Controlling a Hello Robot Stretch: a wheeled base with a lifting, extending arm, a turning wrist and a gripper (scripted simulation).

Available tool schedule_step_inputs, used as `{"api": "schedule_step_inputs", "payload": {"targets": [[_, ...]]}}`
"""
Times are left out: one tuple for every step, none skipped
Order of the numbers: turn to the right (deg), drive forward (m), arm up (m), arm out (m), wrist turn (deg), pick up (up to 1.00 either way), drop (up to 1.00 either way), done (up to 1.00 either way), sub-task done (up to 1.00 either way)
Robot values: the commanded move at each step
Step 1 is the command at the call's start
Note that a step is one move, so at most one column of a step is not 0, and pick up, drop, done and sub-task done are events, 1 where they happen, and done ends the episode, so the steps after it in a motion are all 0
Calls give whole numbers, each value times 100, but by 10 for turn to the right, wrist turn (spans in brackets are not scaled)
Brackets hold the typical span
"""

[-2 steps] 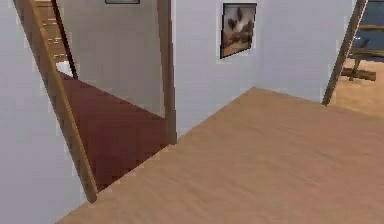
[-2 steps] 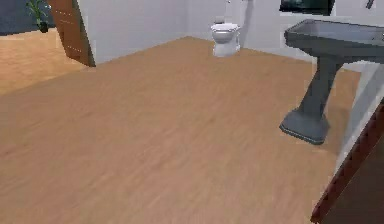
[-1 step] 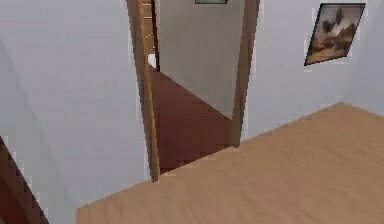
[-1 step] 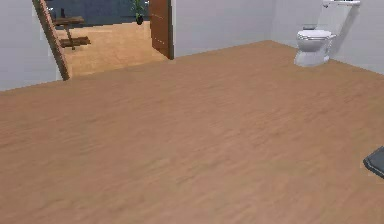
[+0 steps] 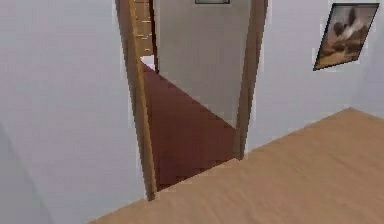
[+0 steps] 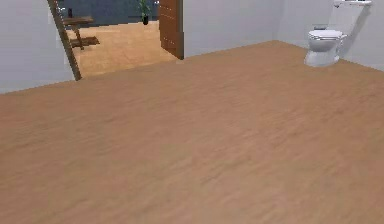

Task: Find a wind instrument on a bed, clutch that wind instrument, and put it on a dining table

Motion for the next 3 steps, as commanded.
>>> {"api": "schedule_step_inputs", "payload": {"targets": [[90, 0, 0, 0, 0, 0, 0, 0, 0], [0, 100, 0, 0, 0, 0, 0, 0, 0], [30, 0, 0, 0, 0, 0, 0, 0, 0]]}}
